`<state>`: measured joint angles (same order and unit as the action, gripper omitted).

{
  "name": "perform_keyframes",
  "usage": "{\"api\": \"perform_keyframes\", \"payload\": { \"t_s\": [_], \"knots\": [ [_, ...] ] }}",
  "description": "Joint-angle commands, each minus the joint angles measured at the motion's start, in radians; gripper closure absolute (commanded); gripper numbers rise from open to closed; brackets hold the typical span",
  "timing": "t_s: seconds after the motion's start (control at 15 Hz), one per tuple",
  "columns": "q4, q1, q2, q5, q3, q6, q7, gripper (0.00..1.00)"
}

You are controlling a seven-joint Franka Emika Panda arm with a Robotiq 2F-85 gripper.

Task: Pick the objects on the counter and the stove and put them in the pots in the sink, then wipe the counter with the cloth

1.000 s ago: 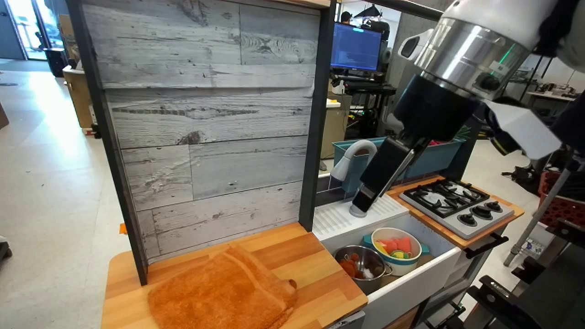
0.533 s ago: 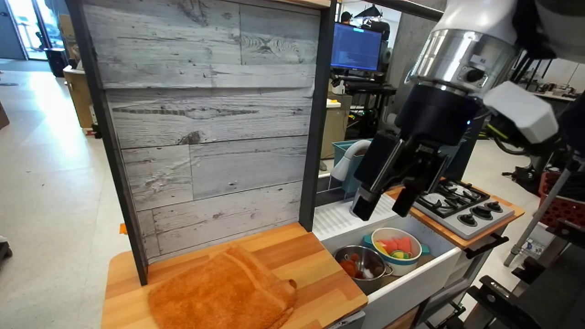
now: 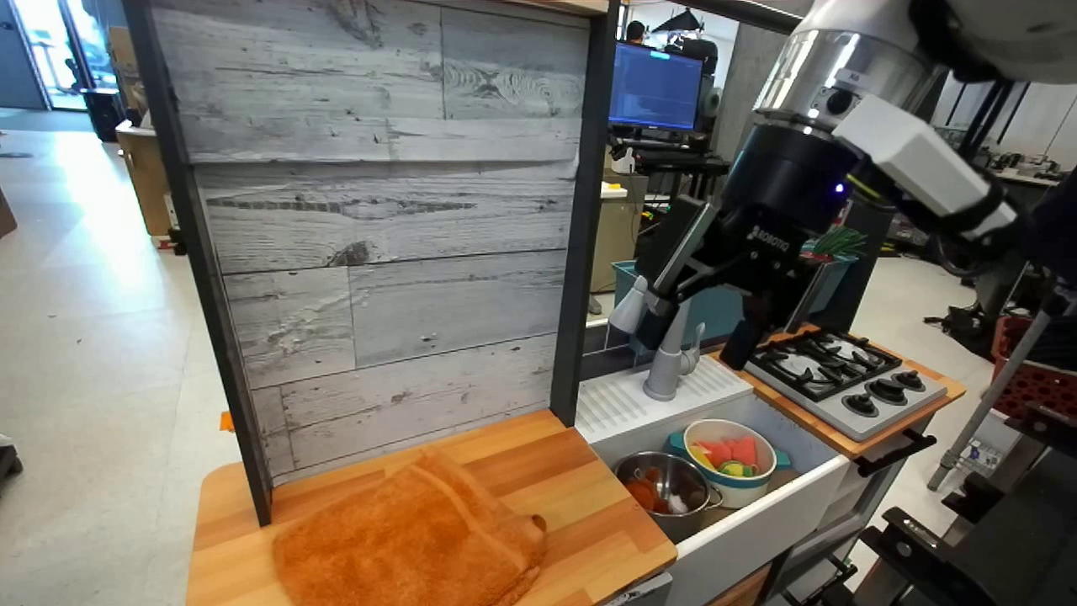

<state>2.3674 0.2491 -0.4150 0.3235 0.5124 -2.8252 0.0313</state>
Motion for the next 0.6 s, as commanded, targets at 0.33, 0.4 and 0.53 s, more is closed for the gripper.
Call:
{"api": "perform_keyframes", "payload": {
  "t_s": [0.33,0.4,0.53],
  "knots": [
    [-0.271,-0.224,-0.074,-0.053,-0.184,0.467,0.086,0.00],
    [-0.338,-0.282,-0.112,-0.075,-0.221,0.480,0.132,0.00],
    [-0.448,-0.399,-0.186,-0.135,-0.286,0.456,0.218,0.00]
  ]
}}
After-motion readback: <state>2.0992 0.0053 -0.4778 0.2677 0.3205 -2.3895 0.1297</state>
